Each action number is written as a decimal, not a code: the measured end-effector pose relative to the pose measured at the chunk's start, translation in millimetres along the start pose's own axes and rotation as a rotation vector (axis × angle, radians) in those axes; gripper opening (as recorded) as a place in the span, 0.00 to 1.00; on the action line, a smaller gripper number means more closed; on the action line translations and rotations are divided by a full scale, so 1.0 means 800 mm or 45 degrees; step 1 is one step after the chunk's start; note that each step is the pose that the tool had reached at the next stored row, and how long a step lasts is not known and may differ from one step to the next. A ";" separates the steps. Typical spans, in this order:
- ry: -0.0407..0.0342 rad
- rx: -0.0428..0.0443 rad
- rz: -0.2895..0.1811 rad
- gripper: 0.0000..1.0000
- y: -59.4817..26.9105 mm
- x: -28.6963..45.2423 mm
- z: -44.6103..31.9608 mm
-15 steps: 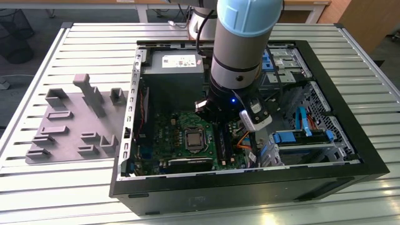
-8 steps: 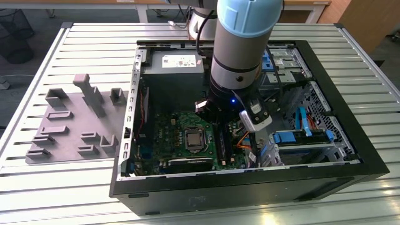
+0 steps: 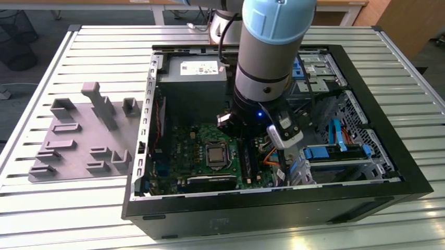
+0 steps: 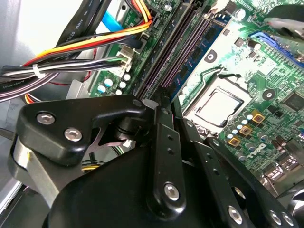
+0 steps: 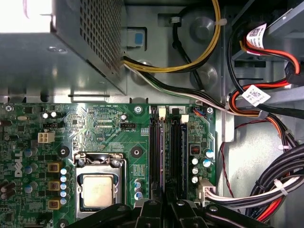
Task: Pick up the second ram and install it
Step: 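Insert the second ram into the second slot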
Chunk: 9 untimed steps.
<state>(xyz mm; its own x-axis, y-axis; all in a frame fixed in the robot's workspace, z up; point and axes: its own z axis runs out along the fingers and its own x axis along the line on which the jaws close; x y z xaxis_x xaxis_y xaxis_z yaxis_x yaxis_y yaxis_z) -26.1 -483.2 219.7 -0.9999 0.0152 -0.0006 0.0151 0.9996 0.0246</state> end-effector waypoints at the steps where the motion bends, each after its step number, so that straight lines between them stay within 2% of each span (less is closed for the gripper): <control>1: 0.0021 0.000 0.000 0.14 0.000 -0.0003 0.0001; 6: 0.0165 0.000 0.001 0.14 0.000 -0.0020 0.0005; 9: 0.0170 0.000 0.002 0.14 0.000 -0.0021 0.0006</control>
<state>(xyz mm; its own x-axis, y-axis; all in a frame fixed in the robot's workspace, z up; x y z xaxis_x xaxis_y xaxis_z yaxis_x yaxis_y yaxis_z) -24.4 -483.4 219.2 -0.9998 0.0161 0.0128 0.0164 0.9996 0.0243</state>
